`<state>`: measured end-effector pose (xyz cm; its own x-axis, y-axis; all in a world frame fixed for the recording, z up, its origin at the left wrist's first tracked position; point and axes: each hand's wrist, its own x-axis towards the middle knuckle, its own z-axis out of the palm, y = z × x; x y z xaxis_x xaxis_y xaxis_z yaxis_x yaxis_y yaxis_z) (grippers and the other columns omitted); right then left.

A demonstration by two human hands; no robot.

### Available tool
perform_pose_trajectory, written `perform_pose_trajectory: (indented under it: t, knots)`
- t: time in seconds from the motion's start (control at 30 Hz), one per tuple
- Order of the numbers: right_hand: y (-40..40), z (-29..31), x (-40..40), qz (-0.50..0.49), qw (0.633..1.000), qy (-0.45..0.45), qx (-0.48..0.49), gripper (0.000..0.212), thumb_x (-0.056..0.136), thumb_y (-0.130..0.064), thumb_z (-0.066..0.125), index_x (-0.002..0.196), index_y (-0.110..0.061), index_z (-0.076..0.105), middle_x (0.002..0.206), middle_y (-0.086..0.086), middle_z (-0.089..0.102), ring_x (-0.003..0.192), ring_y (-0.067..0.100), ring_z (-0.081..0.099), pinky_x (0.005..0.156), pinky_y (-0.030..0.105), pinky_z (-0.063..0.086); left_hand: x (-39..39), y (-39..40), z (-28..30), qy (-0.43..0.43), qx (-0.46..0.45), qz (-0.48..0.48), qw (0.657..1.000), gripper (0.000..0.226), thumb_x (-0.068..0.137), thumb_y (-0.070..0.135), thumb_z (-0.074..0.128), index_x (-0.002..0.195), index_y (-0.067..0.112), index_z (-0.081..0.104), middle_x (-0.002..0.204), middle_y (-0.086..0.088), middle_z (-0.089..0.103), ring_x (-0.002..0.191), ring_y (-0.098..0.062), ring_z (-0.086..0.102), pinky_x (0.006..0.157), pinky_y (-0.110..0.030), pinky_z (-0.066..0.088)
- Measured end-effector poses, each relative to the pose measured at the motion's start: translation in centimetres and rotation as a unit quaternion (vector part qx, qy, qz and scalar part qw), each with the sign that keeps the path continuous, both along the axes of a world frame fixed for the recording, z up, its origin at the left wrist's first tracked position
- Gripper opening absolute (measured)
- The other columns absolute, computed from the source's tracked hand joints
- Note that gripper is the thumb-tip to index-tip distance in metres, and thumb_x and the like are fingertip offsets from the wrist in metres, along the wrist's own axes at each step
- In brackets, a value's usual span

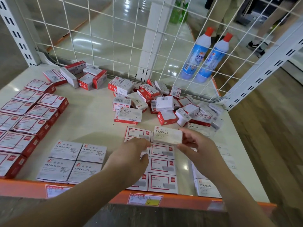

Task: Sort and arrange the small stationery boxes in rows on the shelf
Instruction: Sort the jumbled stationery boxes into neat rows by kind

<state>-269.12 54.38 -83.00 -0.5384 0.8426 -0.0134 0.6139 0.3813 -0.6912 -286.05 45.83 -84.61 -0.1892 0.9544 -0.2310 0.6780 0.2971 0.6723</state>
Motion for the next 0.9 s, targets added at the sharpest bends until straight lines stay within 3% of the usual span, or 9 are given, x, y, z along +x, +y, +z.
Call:
perform_pose_trajectory:
  t: [0.17,0.37,0.47,0.6,0.67,0.77,0.9]
  knots:
    - [1.1,0.0,3.1,-0.040,0.999,-0.031,0.008,0.031,0.085,-0.015,0.064,0.107,-0.035,0.056,0.092,-0.026,0.059,0.087,-0.007,0.058,0.074,0.004,0.044,1.6,1.2,0.4,0.101,0.025,-0.139,0.985,0.040,0.097,0.030,0.044,0.136,0.033,0.036,0.141,0.016,0.038,0.127,-0.007,0.036,0.102,-0.025,0.035]
    - [2.5,0.4,7.2,-0.071,0.994,-0.083,-0.019,0.033,0.089,-0.011,0.060,0.101,-0.040,0.050,0.085,-0.024,0.058,0.075,-0.014,0.055,0.067,0.001,0.040,4.5,3.4,0.3,0.170,0.053,-0.257,0.950,0.043,0.099,0.029,0.038,0.141,0.027,0.031,0.147,0.009,0.032,0.135,-0.009,0.027,0.113,-0.028,0.017]
    - [3.3,0.2,8.5,-0.075,0.989,-0.127,-0.017,0.023,0.091,-0.014,0.058,0.109,-0.028,0.058,0.086,-0.022,0.059,0.081,-0.006,0.056,0.068,0.002,0.040,5.9,4.2,-0.1,0.188,0.072,-0.291,0.935,0.042,0.099,0.030,0.035,0.140,0.024,0.034,0.146,0.006,0.035,0.134,-0.012,0.030,0.112,-0.029,0.019]
    - [4.5,0.3,9.3,-0.074,0.983,-0.166,-0.017,0.017,0.092,-0.018,0.057,0.109,-0.018,0.060,0.082,-0.022,0.056,0.077,-0.004,0.053,0.066,0.002,0.039,7.5,4.8,-0.8,0.179,0.074,-0.318,0.928,0.048,0.100,0.030,0.035,0.146,0.025,0.022,0.154,0.006,0.020,0.140,-0.013,0.018,0.114,-0.029,0.013]
    - [5.1,0.3,9.3,-0.070,0.980,-0.183,-0.026,0.017,0.092,-0.021,0.056,0.106,-0.014,0.063,0.082,-0.015,0.061,0.079,0.006,0.058,0.067,0.009,0.042,8.1,5.1,-1.2,0.180,0.083,-0.331,0.923,0.050,0.100,0.032,0.036,0.146,0.025,0.019,0.155,0.005,0.017,0.141,-0.014,0.015,0.113,-0.029,0.011]
    - [6.0,0.3,9.3,-0.070,0.976,-0.200,-0.041,0.020,0.092,-0.025,0.056,0.103,-0.011,0.066,0.088,0.004,0.068,0.082,0.022,0.061,0.072,0.031,0.046,8.7,5.5,-1.5,0.176,0.085,-0.342,0.919,0.053,0.100,0.034,0.034,0.148,0.025,0.012,0.156,0.005,0.009,0.143,-0.013,0.007,0.112,-0.027,0.004]
    - [6.9,0.1,9.5,-0.060,0.977,-0.195,-0.062,0.016,0.091,-0.023,0.057,0.100,-0.014,0.068,0.090,0.013,0.068,0.069,0.020,0.055,0.060,0.026,0.039,8.9,6.2,-1.8,0.177,0.090,-0.341,0.919,0.053,0.101,0.033,0.030,0.148,0.022,0.011,0.156,0.003,0.008,0.143,-0.013,0.006,0.113,-0.026,0.004]
